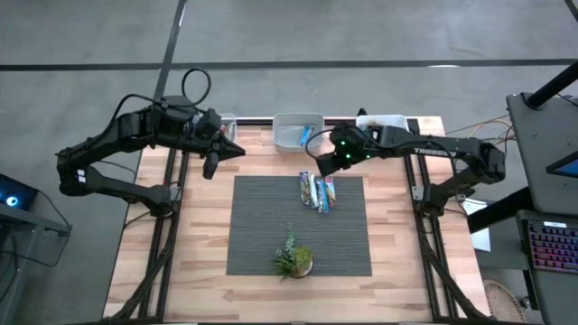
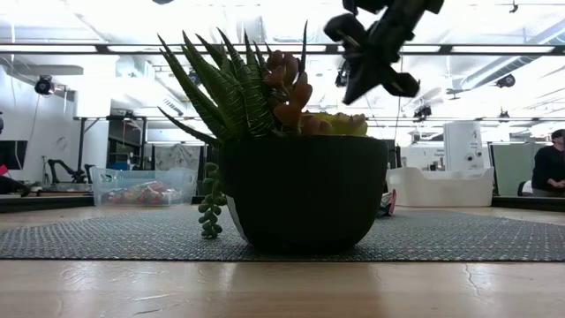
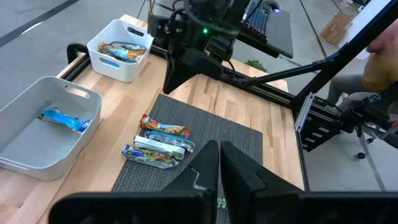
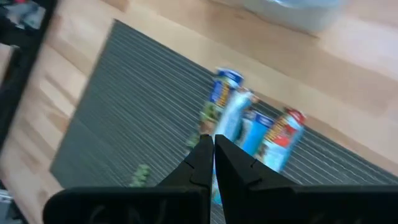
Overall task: Pick and place Granola Bars by type
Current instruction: Put the red granola bar into the transparent bin
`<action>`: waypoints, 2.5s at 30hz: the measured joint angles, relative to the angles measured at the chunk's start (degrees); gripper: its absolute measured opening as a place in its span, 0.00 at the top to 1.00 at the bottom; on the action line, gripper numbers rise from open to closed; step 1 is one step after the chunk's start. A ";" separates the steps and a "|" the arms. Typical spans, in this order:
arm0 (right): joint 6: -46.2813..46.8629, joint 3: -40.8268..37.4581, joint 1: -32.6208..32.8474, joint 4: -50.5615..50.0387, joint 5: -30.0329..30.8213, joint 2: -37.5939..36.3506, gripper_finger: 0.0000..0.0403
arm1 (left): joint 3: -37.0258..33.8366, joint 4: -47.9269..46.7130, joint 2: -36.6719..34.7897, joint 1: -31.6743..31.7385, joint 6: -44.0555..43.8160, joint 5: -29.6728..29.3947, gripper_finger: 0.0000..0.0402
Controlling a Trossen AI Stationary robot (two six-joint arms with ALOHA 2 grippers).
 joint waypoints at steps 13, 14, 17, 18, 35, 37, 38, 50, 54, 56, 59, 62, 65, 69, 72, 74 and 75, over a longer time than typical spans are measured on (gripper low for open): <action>5.11 8.99 0.22 -5.08 0.43 9.78 0.98 | 0.00 -0.02 0.01 -0.04 -0.02 -0.01 1.00; 4.97 9.12 0.22 -5.17 0.28 10.71 0.97 | 0.00 -0.02 0.00 -0.04 -0.03 -0.02 1.00; 4.55 9.32 0.22 -6.42 -0.36 13.35 0.92 | 0.00 -0.02 0.00 -0.02 -0.04 0.00 1.00; 4.58 9.31 0.22 -6.85 -0.68 14.07 0.89 | 0.00 -0.04 0.00 -0.02 -0.04 -0.02 1.00; 8.53 9.29 -0.98 -10.35 1.31 23.37 0.29 | 0.00 -2.21 -0.05 0.02 -0.02 0.00 1.00; 8.08 9.28 -1.26 -10.61 1.35 23.72 0.25 | 0.00 -2.22 -0.05 0.02 -0.02 0.00 1.00; 8.36 9.25 -1.44 -10.95 1.35 23.76 0.24 | 0.00 -2.23 -0.07 0.02 -0.02 0.00 1.00; 10.38 8.74 -3.37 -13.48 3.72 23.89 0.23 | 0.00 -2.23 -0.07 0.00 -0.11 0.00 1.00; 11.86 7.50 -3.37 -13.50 3.63 23.89 0.24 | 0.00 -2.23 -0.07 0.00 -0.09 0.00 1.00; 12.36 6.73 -3.34 -13.41 3.16 23.89 0.25 | 0.00 -2.23 -0.07 0.00 -0.09 0.00 1.00; 12.92 5.50 -3.32 -13.43 2.84 23.89 0.26 | 0.00 -2.23 -0.07 0.00 -0.07 0.00 1.00; 12.95 4.92 -3.30 -13.46 2.75 23.91 0.27 | 0.00 -2.21 -0.07 0.00 -0.07 0.00 1.00; 12.95 4.86 -3.30 -13.40 2.58 23.91 0.28 | 0.00 -2.21 -0.07 0.00 -0.07 0.00 1.00; 12.97 4.60 -3.30 -12.48 1.68 23.91 0.29 | 0.00 -2.23 -0.07 -0.04 -0.07 0.00 1.00; 13.10 4.11 -3.11 -10.82 1.57 23.91 0.29 | 0.00 -2.22 -0.07 -0.04 -0.07 0.00 1.00; 13.37 3.73 -3.13 -10.21 1.59 23.92 0.29 | 0.00 -2.21 -0.07 -0.04 -0.07 0.00 1.00; 13.54 3.64 -3.13 -10.19 1.59 23.94 0.29 | 0.00 -2.23 -0.07 -0.04 -0.11 0.00 1.00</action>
